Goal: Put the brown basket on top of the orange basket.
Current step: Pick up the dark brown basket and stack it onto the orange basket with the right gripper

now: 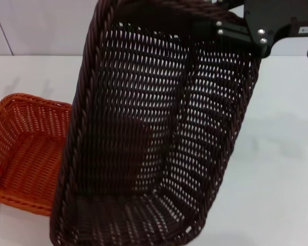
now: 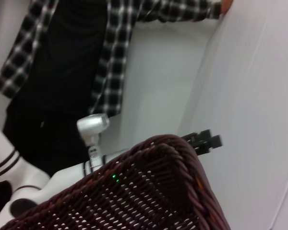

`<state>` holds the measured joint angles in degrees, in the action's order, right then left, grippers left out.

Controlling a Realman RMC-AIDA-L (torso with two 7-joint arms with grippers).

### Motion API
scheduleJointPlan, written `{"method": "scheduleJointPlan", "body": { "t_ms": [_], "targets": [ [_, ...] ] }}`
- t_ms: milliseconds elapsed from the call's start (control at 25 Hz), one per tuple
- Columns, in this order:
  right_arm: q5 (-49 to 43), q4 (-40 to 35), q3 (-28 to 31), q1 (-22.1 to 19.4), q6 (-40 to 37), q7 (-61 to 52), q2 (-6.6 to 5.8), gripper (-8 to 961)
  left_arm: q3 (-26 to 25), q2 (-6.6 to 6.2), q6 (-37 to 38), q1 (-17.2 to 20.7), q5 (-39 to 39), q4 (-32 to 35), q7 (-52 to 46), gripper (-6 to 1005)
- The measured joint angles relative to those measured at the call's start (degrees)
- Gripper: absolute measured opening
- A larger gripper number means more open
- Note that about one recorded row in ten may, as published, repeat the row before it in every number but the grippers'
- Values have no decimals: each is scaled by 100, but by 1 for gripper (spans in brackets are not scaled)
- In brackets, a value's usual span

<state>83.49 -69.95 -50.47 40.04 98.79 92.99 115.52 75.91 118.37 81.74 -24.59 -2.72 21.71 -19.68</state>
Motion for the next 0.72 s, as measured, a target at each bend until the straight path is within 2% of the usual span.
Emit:
{"method": "scheduleJointPlan", "body": {
  "t_ms": [400,720],
  "targets": [
    [359,111,163,52,-340,172,46,179,-213,2,104,127,-54,7,-33,844],
    [-35,473,39,395,-568,642,27,179,-274,6,130,183,-74,-32,-16,844]
  ]
}}
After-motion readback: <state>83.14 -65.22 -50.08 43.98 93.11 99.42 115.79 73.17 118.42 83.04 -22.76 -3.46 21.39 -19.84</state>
